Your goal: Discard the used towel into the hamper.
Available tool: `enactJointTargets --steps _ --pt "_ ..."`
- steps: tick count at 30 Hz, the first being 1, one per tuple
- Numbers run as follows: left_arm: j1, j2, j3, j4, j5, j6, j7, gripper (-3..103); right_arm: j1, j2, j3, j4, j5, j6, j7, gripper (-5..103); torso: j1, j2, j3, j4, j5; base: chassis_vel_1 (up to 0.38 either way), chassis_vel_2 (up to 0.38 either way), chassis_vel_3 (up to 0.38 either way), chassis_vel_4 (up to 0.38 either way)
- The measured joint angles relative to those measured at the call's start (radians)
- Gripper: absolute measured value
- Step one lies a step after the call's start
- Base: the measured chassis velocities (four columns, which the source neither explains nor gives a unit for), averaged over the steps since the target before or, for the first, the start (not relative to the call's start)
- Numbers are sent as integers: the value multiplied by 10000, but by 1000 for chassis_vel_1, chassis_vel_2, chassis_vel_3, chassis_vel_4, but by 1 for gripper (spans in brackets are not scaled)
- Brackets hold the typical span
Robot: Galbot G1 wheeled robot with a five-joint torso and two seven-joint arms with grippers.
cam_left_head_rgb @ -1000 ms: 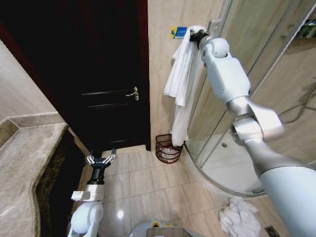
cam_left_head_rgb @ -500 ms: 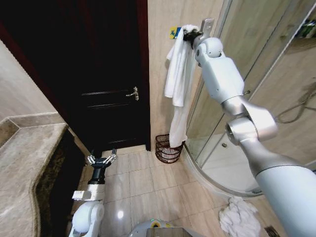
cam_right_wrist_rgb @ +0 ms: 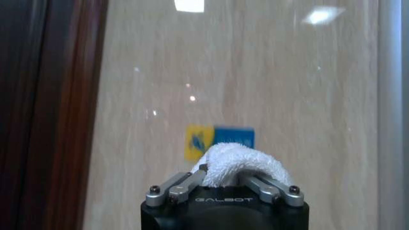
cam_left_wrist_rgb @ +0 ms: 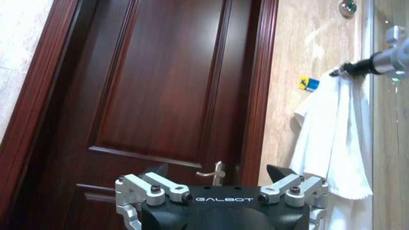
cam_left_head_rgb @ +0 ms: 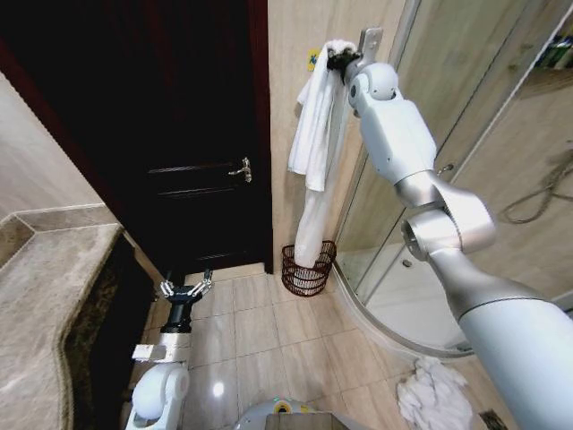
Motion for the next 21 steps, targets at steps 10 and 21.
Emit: enactJointTargets --steps 10,21 --pt "-116 63 12 155 -68 -20 16 100 -923 -578 -453 1302 512 -205 187 7 -1 1 -2 1 -4 0 0 0 0" --pt "-275 84 65 350 -70 22 24 100 -2469 -1164 -582 2976 971 -431 539 7 -2 1 -2 1 -4 0 0 0 0"
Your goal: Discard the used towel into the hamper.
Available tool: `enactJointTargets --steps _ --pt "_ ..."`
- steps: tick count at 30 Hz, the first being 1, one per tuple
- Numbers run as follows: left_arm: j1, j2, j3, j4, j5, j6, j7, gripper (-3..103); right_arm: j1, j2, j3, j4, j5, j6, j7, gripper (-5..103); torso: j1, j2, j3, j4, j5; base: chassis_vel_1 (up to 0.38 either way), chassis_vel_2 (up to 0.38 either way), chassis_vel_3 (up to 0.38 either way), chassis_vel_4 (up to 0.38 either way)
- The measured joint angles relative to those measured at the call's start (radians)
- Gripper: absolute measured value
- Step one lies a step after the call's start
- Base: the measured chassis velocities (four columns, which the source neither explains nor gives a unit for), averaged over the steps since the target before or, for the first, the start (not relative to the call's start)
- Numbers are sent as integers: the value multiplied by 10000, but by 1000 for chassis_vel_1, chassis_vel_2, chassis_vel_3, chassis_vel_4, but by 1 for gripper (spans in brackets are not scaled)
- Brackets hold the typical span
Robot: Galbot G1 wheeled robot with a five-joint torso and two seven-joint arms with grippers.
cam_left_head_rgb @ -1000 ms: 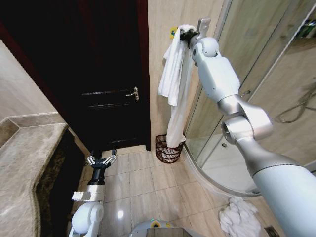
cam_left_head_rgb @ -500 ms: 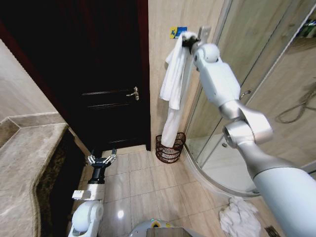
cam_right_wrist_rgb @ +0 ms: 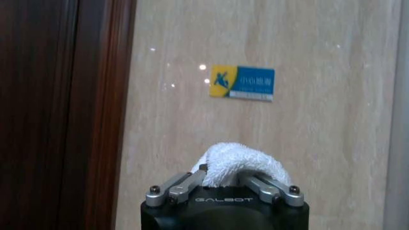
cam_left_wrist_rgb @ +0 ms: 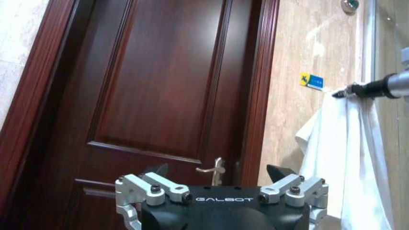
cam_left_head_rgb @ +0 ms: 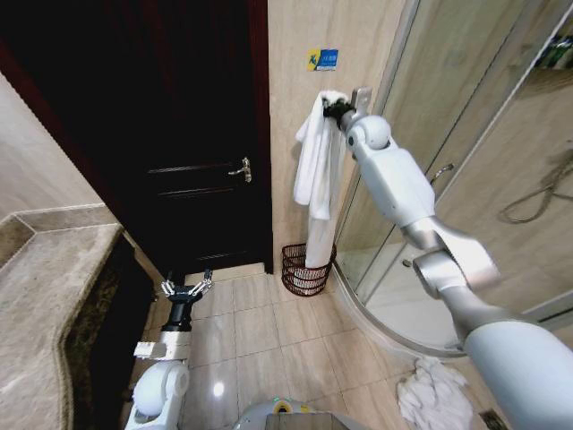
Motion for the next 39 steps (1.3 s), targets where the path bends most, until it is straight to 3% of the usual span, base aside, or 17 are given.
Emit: enactJointTargets --steps 12,39 --pt "-34 -60 58 29 19 23 26 100 -1953 -732 301 1514 432 -345 443 7 0 0 0 -1 1 0 0 0 0" --pt "25 -129 154 -158 168 138 116 100 -4562 -1431 1339 3187 439 -727 872 7 0 0 0 0 1 0 0 0 0"
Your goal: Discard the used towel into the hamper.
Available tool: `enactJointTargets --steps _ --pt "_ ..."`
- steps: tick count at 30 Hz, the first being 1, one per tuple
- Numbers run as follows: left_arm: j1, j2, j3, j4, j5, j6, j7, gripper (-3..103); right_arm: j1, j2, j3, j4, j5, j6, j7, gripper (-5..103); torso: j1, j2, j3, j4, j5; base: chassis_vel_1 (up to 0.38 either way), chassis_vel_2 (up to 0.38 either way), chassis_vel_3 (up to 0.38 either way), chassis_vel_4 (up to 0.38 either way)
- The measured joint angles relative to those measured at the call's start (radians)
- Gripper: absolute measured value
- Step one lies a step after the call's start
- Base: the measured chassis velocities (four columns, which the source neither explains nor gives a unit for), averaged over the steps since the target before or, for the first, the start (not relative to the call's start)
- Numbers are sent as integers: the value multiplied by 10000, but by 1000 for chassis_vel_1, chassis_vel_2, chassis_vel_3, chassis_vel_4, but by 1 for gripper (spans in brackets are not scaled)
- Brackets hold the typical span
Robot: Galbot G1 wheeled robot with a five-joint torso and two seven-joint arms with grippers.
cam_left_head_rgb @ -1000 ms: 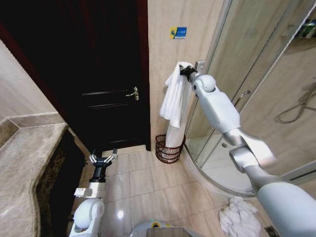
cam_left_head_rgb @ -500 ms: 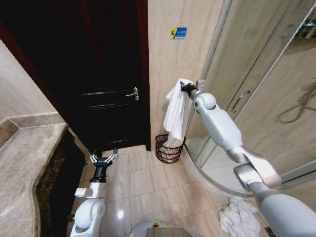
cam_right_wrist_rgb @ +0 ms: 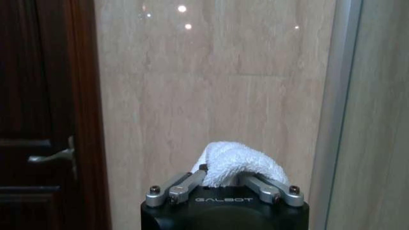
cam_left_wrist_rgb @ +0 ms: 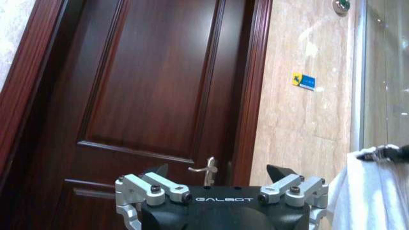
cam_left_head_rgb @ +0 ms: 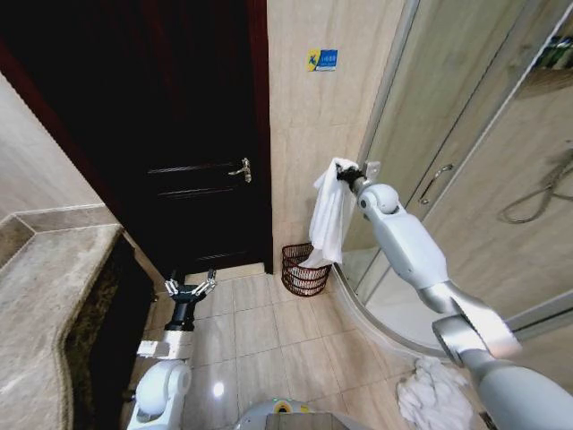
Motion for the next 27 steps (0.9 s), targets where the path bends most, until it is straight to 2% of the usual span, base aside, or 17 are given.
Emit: enactJointTargets --steps 9,21,27 --pt "156 -90 -80 2 -40 -127 44 100 -2853 -146 1120 2248 -180 134 442 7 -1 0 0 -2 1 0 0 0 0" --pt "108 -333 -87 -77 -48 -173 49 100 -5197 -109 1592 4276 -564 377 799 7 -2 1 -1 -2 -1 0 0 0 0" --pt "158 -354 -129 -228 -45 -151 19 100 -5595 53 1652 4334 -850 602 752 7 0 0 -1 1 -2 0 0 0 0"
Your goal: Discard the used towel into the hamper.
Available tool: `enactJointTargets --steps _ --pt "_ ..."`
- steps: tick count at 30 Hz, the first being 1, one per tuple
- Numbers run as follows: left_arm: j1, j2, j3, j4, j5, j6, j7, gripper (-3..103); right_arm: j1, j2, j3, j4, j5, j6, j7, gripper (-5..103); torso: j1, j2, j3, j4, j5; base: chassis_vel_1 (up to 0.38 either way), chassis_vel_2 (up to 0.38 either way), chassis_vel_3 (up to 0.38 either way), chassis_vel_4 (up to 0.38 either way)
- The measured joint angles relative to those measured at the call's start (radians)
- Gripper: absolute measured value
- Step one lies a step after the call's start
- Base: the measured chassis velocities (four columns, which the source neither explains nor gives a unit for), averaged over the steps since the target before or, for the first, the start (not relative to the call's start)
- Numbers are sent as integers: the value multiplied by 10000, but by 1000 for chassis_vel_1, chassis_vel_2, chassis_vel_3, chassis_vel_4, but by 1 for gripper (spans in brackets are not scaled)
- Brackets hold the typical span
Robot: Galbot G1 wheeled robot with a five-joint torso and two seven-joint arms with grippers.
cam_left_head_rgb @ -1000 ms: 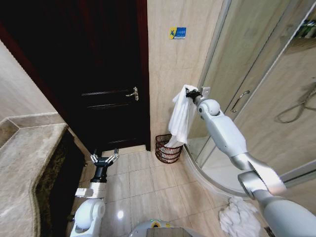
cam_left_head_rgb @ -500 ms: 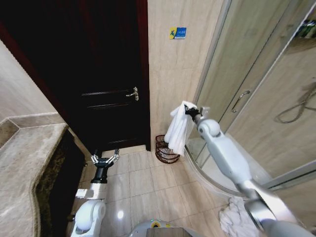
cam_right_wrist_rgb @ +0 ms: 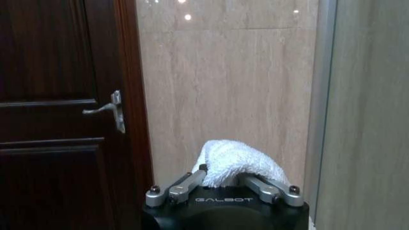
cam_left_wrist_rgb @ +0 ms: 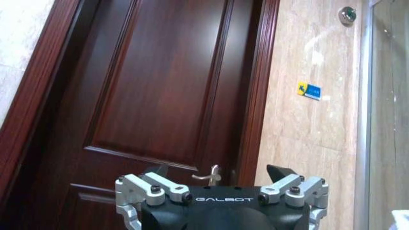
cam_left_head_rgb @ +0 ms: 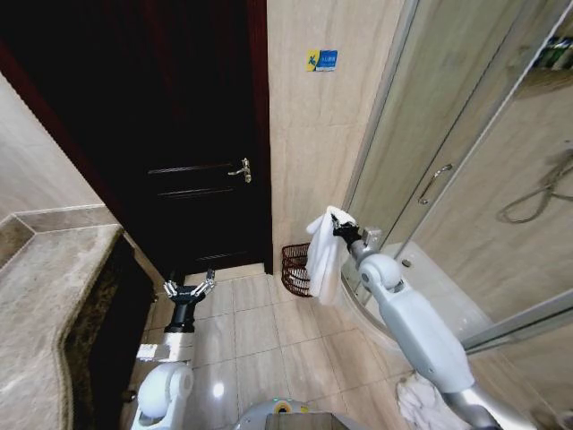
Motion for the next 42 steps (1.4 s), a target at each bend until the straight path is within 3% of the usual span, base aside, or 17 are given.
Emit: enactJointTargets --steps 35,42 --pt "-219 45 30 46 59 254 -70 100 -134 147 -86 60 -255 180 -72 7 -2 -7 -2 -2 -1 -70 67 66 -69" --pt "-205 73 11 80 71 347 -40 100 -72 208 -93 -107 -255 172 -46 7 -145 -324 -168 1 2 -9 5 5 -5"
